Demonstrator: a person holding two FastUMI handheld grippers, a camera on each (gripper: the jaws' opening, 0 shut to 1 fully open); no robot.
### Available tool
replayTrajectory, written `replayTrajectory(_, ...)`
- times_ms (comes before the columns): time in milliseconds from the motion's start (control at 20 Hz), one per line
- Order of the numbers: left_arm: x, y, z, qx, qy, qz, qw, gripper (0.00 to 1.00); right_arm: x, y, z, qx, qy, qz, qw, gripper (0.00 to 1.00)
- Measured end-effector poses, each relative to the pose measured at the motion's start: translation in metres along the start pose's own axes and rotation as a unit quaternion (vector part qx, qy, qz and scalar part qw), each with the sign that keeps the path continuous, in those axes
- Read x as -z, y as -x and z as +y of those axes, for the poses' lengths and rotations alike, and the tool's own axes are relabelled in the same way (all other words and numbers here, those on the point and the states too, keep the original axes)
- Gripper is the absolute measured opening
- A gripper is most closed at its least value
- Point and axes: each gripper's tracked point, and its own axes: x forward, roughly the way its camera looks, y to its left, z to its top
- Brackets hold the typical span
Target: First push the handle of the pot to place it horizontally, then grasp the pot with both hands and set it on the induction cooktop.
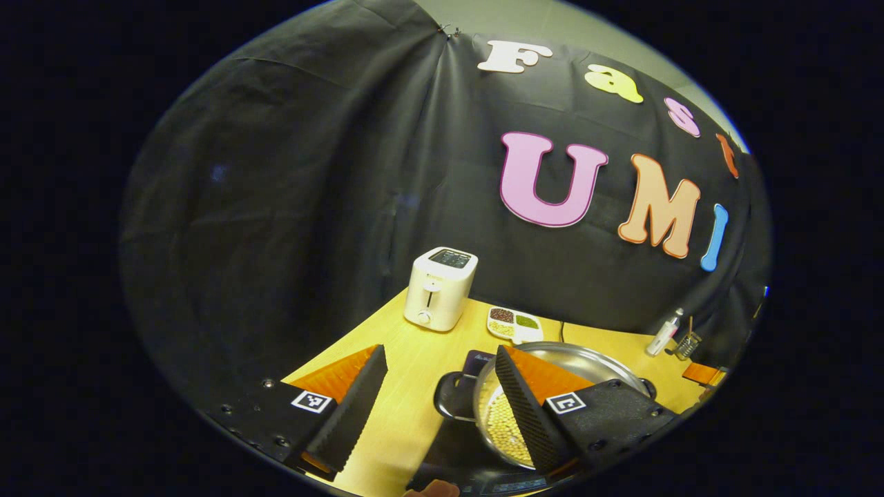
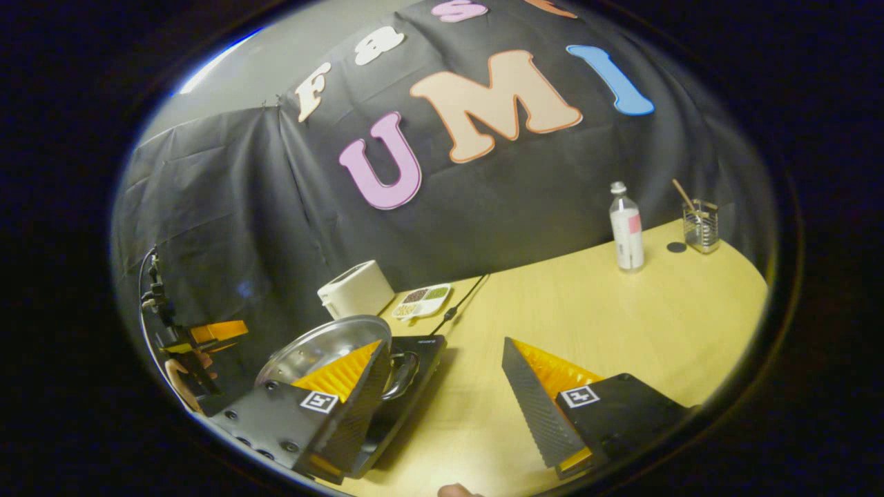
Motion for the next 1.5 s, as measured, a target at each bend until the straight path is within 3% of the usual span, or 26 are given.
replayTrajectory(150,-0.006,0.018,-0.02,0.005,0.0,-0.01,1.0,0.93,-0.015,0.023,-0.014,0.007,0.011,-0.022,1.0,0.92)
replayTrajectory(350,-0.012,0.028,-0.057,0.009,-0.009,-0.023,1.0,0.97,-0.043,0.051,-0.038,0.023,0.019,-0.057,0.998,0.92)
replayTrajectory(650,-0.025,0.042,-0.155,0.042,-0.052,-0.061,0.996,0.97,-0.089,0.081,-0.078,0.056,0.039,-0.091,0.994,0.92)
replayTrajectory(700,-0.027,0.045,-0.175,0.052,-0.055,-0.064,0.995,0.93,-0.096,0.085,-0.081,0.055,0.039,-0.094,0.993,0.92)
replayTrajectory(750,-0.028,0.045,-0.193,0.057,-0.057,-0.069,0.994,0.93,-0.104,0.086,-0.086,0.057,0.041,-0.1,0.993,0.91)
replayTrajectory(800,-0.03,0.044,-0.208,0.06,-0.062,-0.076,0.993,1.0,-0.113,0.089,-0.093,0.064,0.042,-0.107,0.991,0.91)
replayTrajectory(850,-0.031,0.043,-0.223,0.063,-0.065,-0.082,0.992,0.97,-0.123,0.091,-0.099,0.069,0.046,-0.116,0.99,0.91)
replayTrajectory(900,-0.032,0.042,-0.241,0.07,-0.068,-0.088,0.991,0.97,-0.133,0.092,-0.103,0.073,0.051,-0.123,0.988,0.99)
replayTrajectory(950,-0.032,0.043,-0.257,0.081,-0.069,-0.091,0.99,0.97,-0.142,0.093,-0.108,0.078,0.059,-0.13,0.987,0.91)
replayTrajectory(1000,-0.032,0.042,-0.274,0.092,-0.068,-0.094,0.989,0.97,-0.151,0.093,-0.112,0.084,0.067,-0.134,0.985,0.91)
replayTrajectory(1050,-0.033,0.043,-0.29,0.104,-0.069,-0.095,0.988,0.97,-0.157,0.094,-0.117,0.09,0.077,-0.135,0.984,0.99)
replayTrajectory(1100,-0.033,0.043,-0.302,0.111,-0.073,-0.097,0.986,0.96,-0.163,0.094,-0.12,0.095,0.086,-0.134,0.983,0.99)
replayTrajectory(1250,-0.039,0.042,-0.326,0.117,-0.078,-0.119,0.983,0.93,-0.179,0.09,-0.122,0.107,0.112,-0.135,0.979,0.91)
replayTrajectory(1300,-0.041,0.043,-0.332,0.117,-0.078,-0.129,0.982,1.0,-0.18,0.089,-0.12,0.109,0.122,-0.132,0.978,0.99)
replayTrajectory(1350,-0.041,0.042,-0.336,0.114,-0.076,-0.135,0.981,0.93,-0.182,0.089,-0.119,0.112,0.127,-0.132,0.977,0.99)
replayTrajectory(1450,-0.034,0.04,-0.345,0.116,-0.09,-0.137,0.98,0.92,-0.184,0.088,-0.114,0.108,0.138,-0.132,0.976,1.0)
replayTrajectory(1500,-0.031,0.038,-0.349,0.119,-0.096,-0.136,0.979,0.96,-0.182,0.087,-0.113,0.105,0.143,-0.127,0.976,0.92)
